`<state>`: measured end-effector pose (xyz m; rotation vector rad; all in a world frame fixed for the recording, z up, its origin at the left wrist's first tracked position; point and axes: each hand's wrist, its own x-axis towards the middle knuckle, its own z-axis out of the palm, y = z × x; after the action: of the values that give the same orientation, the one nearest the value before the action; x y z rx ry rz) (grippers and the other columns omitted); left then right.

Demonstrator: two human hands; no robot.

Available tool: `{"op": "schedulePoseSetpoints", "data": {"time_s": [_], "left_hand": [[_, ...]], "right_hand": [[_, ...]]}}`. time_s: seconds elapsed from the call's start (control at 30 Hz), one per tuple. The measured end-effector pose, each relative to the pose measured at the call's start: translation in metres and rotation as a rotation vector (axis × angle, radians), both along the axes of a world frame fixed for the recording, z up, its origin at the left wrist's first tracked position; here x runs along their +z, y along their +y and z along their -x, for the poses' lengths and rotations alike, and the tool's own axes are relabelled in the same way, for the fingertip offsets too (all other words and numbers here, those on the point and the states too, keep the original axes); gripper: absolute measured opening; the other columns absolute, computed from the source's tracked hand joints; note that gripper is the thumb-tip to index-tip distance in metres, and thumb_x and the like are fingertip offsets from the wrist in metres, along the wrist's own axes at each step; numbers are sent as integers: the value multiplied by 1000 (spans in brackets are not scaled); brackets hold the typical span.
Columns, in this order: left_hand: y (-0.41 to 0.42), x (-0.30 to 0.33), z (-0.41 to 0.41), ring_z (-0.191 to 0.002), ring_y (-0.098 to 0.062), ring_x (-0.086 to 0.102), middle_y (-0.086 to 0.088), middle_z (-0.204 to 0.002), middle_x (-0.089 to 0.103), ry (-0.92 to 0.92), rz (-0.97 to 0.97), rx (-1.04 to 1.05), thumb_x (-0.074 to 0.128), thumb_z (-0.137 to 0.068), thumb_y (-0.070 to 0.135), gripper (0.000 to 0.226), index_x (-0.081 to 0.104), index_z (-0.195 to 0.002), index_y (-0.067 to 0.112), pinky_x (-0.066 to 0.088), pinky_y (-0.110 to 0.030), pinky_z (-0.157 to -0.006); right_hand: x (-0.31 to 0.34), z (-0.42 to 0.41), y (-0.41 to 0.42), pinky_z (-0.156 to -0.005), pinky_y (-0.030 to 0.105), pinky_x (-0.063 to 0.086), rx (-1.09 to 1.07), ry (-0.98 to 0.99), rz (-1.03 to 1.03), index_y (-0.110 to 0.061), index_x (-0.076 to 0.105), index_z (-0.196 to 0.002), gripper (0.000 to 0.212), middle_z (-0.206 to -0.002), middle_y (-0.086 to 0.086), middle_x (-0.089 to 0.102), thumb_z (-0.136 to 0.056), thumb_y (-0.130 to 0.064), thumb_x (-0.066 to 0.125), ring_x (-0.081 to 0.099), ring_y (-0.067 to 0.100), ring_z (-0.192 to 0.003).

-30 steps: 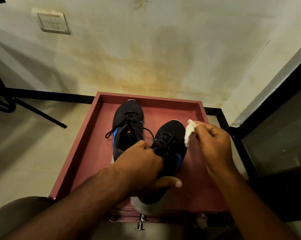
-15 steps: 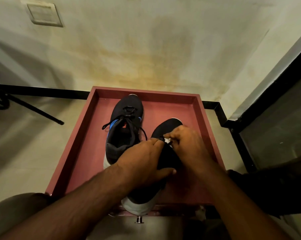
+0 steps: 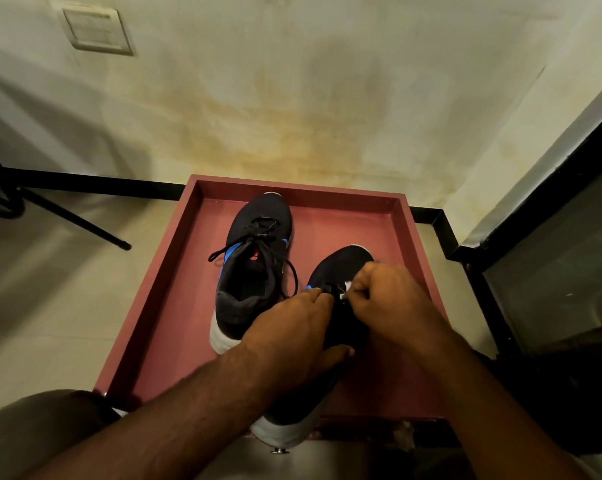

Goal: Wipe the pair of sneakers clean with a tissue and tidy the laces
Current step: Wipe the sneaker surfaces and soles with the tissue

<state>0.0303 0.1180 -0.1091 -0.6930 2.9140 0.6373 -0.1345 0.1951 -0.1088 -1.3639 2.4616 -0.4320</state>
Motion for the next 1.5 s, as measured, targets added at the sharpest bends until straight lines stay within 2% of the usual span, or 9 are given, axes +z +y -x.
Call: {"op": "schedulePoseSetpoints", "data": {"time_s": [0.1, 0.2, 0.3, 0.53, 0.7, 0.9, 1.13, 1.37, 1.5], "left_hand": [[-1, 0, 0, -124, -19, 56, 3, -144, 49, -9, 13, -22, 57, -92, 64, 67, 43, -143, 22, 51, -40, -101], [-2, -1, 0, -124, -22, 57, 1, -144, 50, -14, 26, -20, 57, -91, 66, 68, 44, -141, 22, 51, -43, -100], [-3, -1, 0, -117, -19, 60, 4, -138, 54, 9, 8, -11, 59, -90, 65, 63, 47, -136, 24, 53, -39, -95], [-5, -2, -1, -112, -20, 62, 3, -134, 55, 11, -11, -2, 60, -89, 66, 63, 48, -134, 24, 54, -40, -91], [-7, -4, 1, -115, -18, 62, 5, -137, 55, 25, -31, -12, 60, -89, 66, 62, 48, -135, 26, 54, -40, -96], [-6, -6, 0, -114, -16, 62, 7, -135, 56, 42, -17, 8, 60, -87, 68, 64, 49, -135, 28, 54, -38, -94], [-5, -4, 1, -121, -17, 61, 5, -141, 55, 48, -9, 18, 63, -87, 66, 68, 46, -142, 29, 53, -37, -98], [-6, -2, 1, -122, -18, 60, 5, -142, 54, 42, -22, 26, 64, -86, 68, 71, 45, -142, 28, 53, -37, -97], [-5, -1, 0, -123, -17, 60, 5, -144, 53, 44, -16, 33, 64, -87, 66, 72, 45, -144, 27, 52, -36, -99]], "right_hand": [[5, 9, 6, -48, 14, 43, -112, -43, 123, -15, 60, -50, 42, -62, 2, 66, -91, -11, 65, 61, 13, -53], [1, 6, 6, -78, 16, 52, -94, -23, 356, -15, 82, -95, 18, -99, -3, 74, -95, -12, 65, 69, 8, -90], [-7, -6, 0, -103, 27, 51, 118, -78, 127, -17, 75, -122, 30, -124, -7, 65, -98, -9, 59, 61, 9, -113], [2, -8, -4, -73, 15, 57, -30, -76, 287, -20, 81, -78, 28, -87, -10, 75, -88, -4, 60, 69, 2, -79], [-1, -22, -5, -115, 32, 42, 123, -9, 44, -21, 66, -138, 40, -142, -5, 63, -101, -14, 54, 53, 17, -133], [8, -15, 5, -66, 19, 52, -8, -17, 172, -19, 76, -95, 10, -87, -7, 70, -94, -18, 66, 64, 10, -78], [-8, -15, 3, -97, 22, 53, 85, -67, 69, -24, 77, -120, 32, -121, -3, 75, -100, -8, 58, 69, 17, -113], [10, 4, 16, -64, 15, 52, -172, -228, 332, -27, 80, -86, 8, -81, -11, 75, -85, -19, 83, 69, 2, -73], [-5, 3, 0, -82, 19, 53, -120, -121, 380, -27, 82, -102, 14, -102, -8, 77, -90, -23, 76, 69, 5, -91]]}}
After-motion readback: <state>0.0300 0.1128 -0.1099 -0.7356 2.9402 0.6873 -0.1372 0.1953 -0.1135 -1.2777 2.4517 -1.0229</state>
